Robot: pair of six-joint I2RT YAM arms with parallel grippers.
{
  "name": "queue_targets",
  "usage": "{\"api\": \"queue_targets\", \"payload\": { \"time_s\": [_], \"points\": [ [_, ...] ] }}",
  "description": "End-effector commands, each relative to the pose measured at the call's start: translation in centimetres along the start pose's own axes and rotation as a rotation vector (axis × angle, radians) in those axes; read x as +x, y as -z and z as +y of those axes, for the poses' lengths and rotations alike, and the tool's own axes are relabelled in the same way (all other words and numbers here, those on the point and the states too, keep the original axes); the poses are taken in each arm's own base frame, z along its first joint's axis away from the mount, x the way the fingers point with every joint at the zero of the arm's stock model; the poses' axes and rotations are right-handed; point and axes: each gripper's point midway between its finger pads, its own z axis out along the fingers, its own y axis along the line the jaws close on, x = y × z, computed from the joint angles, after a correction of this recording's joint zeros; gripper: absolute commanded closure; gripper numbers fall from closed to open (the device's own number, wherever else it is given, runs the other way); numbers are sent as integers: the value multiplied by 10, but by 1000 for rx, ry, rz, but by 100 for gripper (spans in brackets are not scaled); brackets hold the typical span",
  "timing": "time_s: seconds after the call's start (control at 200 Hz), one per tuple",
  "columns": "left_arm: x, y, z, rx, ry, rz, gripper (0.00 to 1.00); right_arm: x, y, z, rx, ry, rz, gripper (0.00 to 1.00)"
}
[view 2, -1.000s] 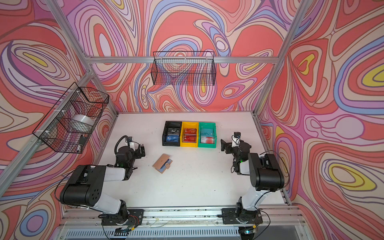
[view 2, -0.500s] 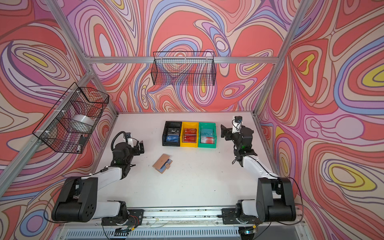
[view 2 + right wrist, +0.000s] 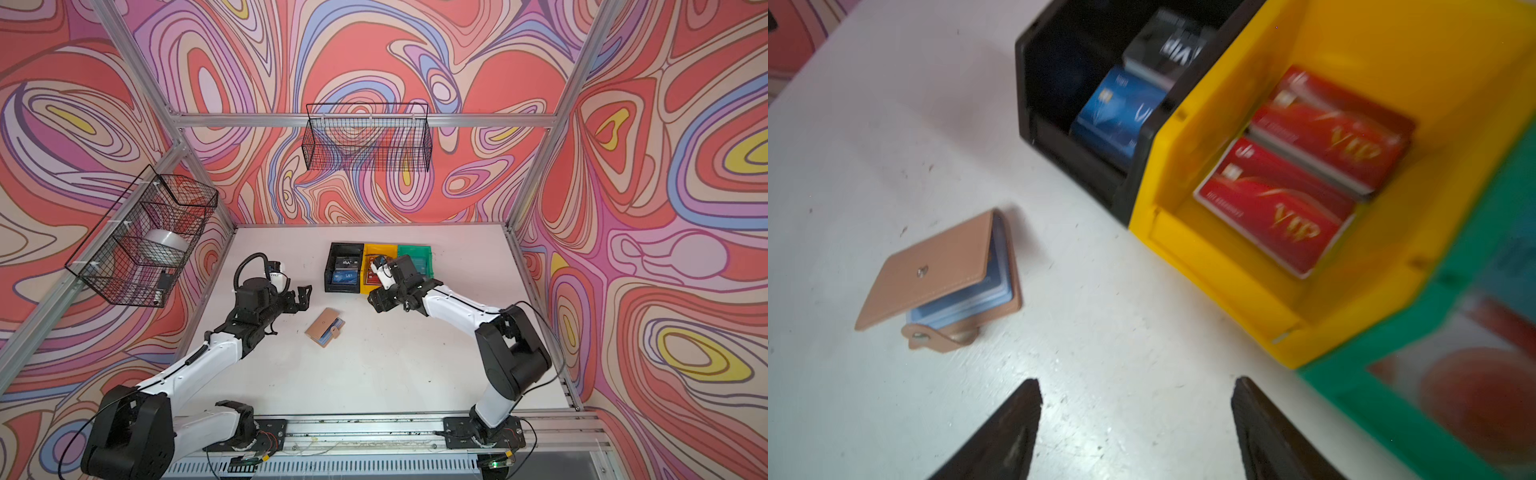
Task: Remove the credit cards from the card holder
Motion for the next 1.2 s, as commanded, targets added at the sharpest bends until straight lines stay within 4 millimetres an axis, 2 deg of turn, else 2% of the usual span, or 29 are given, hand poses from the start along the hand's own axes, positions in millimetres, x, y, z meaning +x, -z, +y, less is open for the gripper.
{"api": "queue_targets", "payload": {
  "time_s": [0.0, 0.105, 0.18, 0.431, 0.576, 0.731, 0.886, 0.932, 1.002, 1.192],
  "points": [
    [42, 1, 6, -19, 116, 162, 0, 6, -11, 28, -63, -1, 61, 27],
    [55, 3, 11, -48, 166, 199, 1, 15, -32, 34, -71, 9, 116, 29],
    [61, 4, 13, -67, 196, 231, 3, 13, -42, 36, -67, 15, 127, 30],
    [76, 5, 3, -30, 225, 401, 4, 7, -69, 37, -32, 36, 171, 31],
    [78, 6, 4, 2, 307, 435, 6, 9, -82, 44, -23, 59, 200, 31],
    [71, 12, 11, 9, 369, 409, 7, 13, -91, 54, -36, 80, 224, 31],
    [71, 20, 13, 39, 450, 414, 5, 6, -95, 69, -74, 93, 221, 32],
    [63, 19, 10, 97, 496, 367, 5, 2, -96, 75, -88, 101, 216, 31],
    [63, 20, 18, 105, 580, 340, 5, -5, -97, 85, -112, 108, 207, 32],
    [64, 34, 35, 43, 635, 332, 6, -21, -100, 127, -241, 125, 177, 32]
  ]
}}
